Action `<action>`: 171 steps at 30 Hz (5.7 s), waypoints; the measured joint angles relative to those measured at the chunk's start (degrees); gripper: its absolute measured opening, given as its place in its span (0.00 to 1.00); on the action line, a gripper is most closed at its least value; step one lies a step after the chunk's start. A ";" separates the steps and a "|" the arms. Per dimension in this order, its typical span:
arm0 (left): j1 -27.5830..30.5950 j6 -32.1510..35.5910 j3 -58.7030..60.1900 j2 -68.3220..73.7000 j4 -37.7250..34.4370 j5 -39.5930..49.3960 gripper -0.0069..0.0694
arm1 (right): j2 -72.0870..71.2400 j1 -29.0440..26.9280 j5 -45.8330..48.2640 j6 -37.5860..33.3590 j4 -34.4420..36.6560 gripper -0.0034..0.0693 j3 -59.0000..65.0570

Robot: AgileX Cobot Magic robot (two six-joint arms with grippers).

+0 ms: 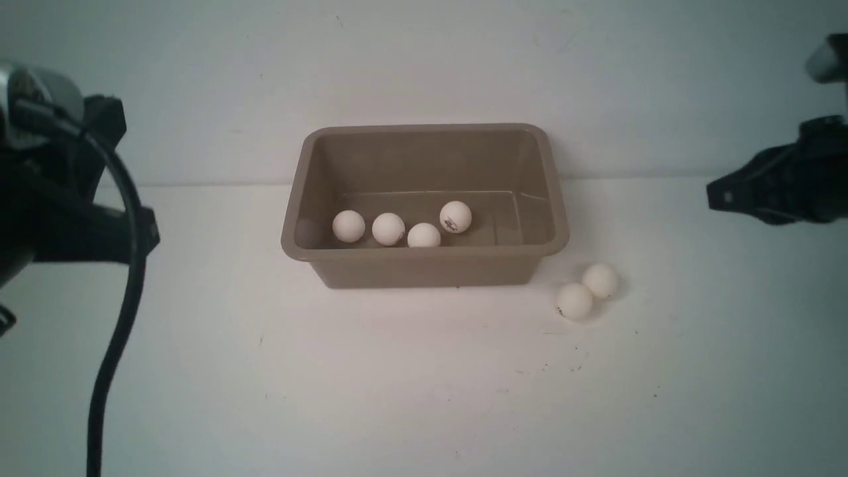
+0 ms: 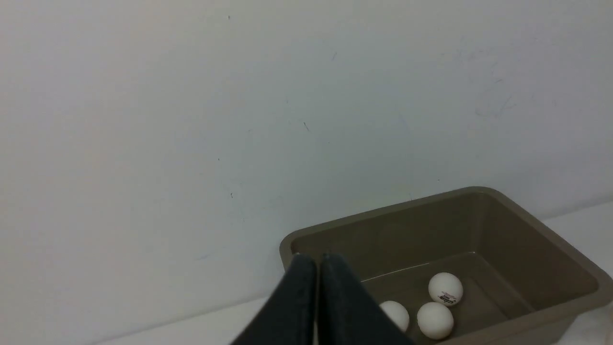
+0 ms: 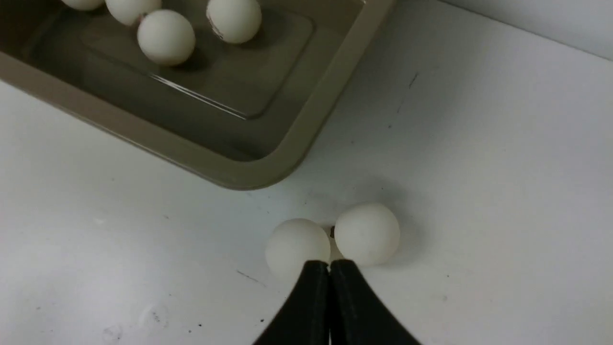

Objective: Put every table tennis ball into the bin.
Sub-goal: Use the right arm to clamp the table tennis ball closest to it, then use the right arm to put the table tennis ball into the box, then use the right arm to clamp the table tennis ball closest to it

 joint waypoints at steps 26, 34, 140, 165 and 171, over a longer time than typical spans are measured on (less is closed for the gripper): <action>0.00 0.06 0.00 0.00 0.00 0.00 0.09 | 17.21 4.32 5.55 25.90 -18.44 0.56 -13.70; 0.00 0.06 0.00 0.00 0.00 0.06 0.09 | 20.76 4.32 4.28 26.90 -18.33 0.76 -14.14; 0.00 2.64 0.02 0.00 0.00 1.39 0.09 | 20.30 11.07 33.11 19.65 -23.21 0.75 -29.91; 0.00 2.64 0.02 0.00 0.00 1.45 0.09 | 20.00 10.17 20.17 20.08 -22.75 0.75 -15.30; 0.00 2.69 0.02 0.00 0.00 1.45 0.09 | 21.74 10.17 19.46 20.08 -22.81 0.75 -15.30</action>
